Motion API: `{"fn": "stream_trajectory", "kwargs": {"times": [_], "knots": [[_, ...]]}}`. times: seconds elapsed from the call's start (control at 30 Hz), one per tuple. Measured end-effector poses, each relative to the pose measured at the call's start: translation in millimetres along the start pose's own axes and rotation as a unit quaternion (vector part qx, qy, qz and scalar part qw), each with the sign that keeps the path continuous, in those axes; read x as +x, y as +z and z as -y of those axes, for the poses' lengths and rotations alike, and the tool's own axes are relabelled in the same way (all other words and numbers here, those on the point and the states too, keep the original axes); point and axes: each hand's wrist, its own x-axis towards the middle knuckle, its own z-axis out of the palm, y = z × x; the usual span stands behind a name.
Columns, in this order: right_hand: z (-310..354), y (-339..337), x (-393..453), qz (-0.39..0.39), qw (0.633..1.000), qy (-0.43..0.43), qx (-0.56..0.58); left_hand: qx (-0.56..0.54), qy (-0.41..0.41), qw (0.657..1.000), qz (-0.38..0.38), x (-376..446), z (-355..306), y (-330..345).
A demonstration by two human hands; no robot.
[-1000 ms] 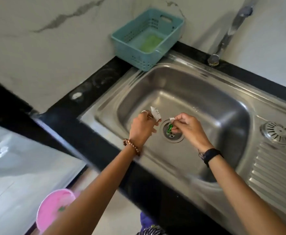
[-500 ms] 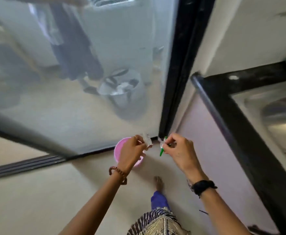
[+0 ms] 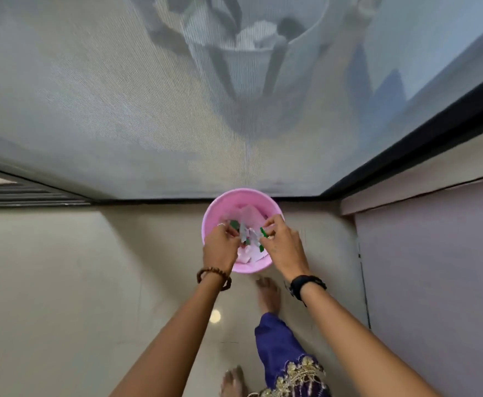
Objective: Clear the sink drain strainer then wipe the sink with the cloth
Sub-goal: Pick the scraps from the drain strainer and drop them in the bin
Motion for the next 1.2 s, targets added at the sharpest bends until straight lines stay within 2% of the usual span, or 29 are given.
{"fn": "stream_trajectory", "kwargs": {"times": [0.13,0.27,0.37,0.47,0.53,0.6,0.7,0.83,0.97,1.07,1.2], "knots": [[-40.2,49.1,58.7,0.019,0.999,0.034,-0.008,0.002,-0.047,0.998,-0.034,55.0,41.9,42.2],[-59.4,64.2,78.6,0.061,0.996,0.053,-0.030,-0.114,-0.056,0.992,0.000,64.3,60.6,61.6],[-50.4,50.6,68.5,0.013,0.997,0.069,0.033,-0.171,-0.059,0.983,0.030,47.0,50.4,56.6],[-31.1,26.6,49.7,-0.015,0.986,0.108,0.128,-0.252,-0.102,0.962,0.036,21.9,28.4,40.7],[-12.8,9.2,35.5,-0.007,0.960,0.152,0.235,-0.326,-0.145,0.933,0.042,3.7,7.2,26.7],[13.2,-13.1,12.5,0.002,0.910,0.192,0.369,-0.411,-0.183,0.891,0.063,-20.7,-19.5,7.6],[56.9,-53.8,-38.0,0.001,0.844,0.212,0.492,-0.476,-0.184,0.854,0.099,-73.1,-63.6,-23.0],[115.8,-135.4,-147.2,0.015,0.789,0.182,0.587,-0.516,-0.142,0.829,0.161,-189.1,-128.6,-69.5],[153.9,-227.7,-269.8,-0.016,0.703,0.091,0.705,-0.541,-0.101,0.795,0.253,-318.4,-181.0,-109.8],[159.9,-283.7,-350.9,-0.055,0.681,0.009,0.730,-0.543,-0.054,0.769,0.332,-400.0,-212.9,-120.7],[142.0,-344.7,-440.0,-0.171,0.684,-0.063,0.706,-0.467,0.012,0.772,0.430,-492.0,-253.3,-103.4]]}}
